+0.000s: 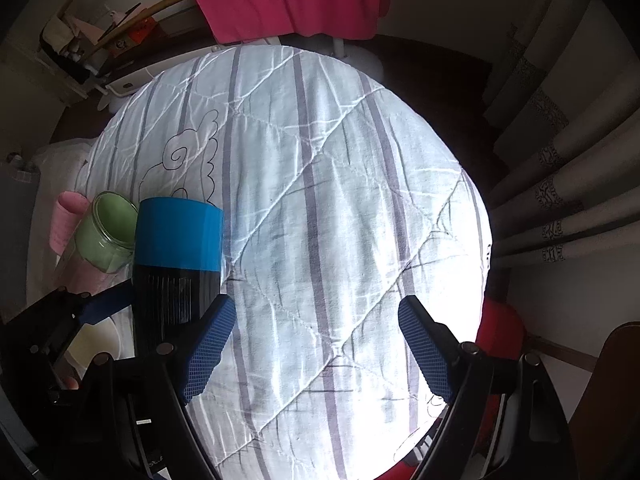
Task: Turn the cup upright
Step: 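Close the right gripper on the tumbler and lift it off the table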
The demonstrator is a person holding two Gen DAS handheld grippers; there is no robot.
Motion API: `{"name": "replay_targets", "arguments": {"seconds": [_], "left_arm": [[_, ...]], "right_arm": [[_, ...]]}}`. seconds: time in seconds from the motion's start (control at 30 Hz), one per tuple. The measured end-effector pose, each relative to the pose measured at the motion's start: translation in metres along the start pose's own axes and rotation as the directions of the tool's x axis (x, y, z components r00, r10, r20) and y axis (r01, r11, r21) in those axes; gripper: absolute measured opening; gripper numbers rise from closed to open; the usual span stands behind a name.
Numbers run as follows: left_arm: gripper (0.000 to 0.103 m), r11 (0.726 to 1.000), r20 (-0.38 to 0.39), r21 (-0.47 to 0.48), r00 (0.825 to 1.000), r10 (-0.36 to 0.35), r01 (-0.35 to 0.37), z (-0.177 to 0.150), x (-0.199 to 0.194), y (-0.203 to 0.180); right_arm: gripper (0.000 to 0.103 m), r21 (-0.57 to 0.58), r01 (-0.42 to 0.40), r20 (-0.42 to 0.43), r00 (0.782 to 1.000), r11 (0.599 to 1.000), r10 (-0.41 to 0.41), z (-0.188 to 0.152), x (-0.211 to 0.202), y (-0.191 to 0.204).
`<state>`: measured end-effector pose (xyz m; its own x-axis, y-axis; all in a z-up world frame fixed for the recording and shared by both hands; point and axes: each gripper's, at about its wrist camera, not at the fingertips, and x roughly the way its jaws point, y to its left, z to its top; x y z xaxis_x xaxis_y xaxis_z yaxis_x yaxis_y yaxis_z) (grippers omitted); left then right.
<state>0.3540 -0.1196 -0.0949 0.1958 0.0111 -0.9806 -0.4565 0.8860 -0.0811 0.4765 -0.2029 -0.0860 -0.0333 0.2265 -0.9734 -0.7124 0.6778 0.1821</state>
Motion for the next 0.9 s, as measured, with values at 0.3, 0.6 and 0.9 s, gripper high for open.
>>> {"name": "replay_targets", "arguments": {"seconds": [0.3,0.6,0.9], "left_arm": [[0.071,0.974,-0.008,0.226,1.0,0.005,-0.003,-0.018,-0.009,0.0],[0.079,0.955,-0.042,0.295,0.999,-0.024,0.035,-0.035,-0.008,-0.003],[0.086,0.964,-0.058,0.262,0.998,-0.031,0.045,-0.059,-0.022,0.014]], "right_arm": [[0.085,0.187,-0.082,-0.053,0.994,0.979,0.093,-0.021,0.002,-0.011],[0.085,0.363,-0.234,-0.056,0.961,0.902,0.272,-0.039,0.006,-0.019],[0.085,0.463,-0.316,-0.115,0.905,0.828,0.41,-0.024,0.034,0.004]]}}
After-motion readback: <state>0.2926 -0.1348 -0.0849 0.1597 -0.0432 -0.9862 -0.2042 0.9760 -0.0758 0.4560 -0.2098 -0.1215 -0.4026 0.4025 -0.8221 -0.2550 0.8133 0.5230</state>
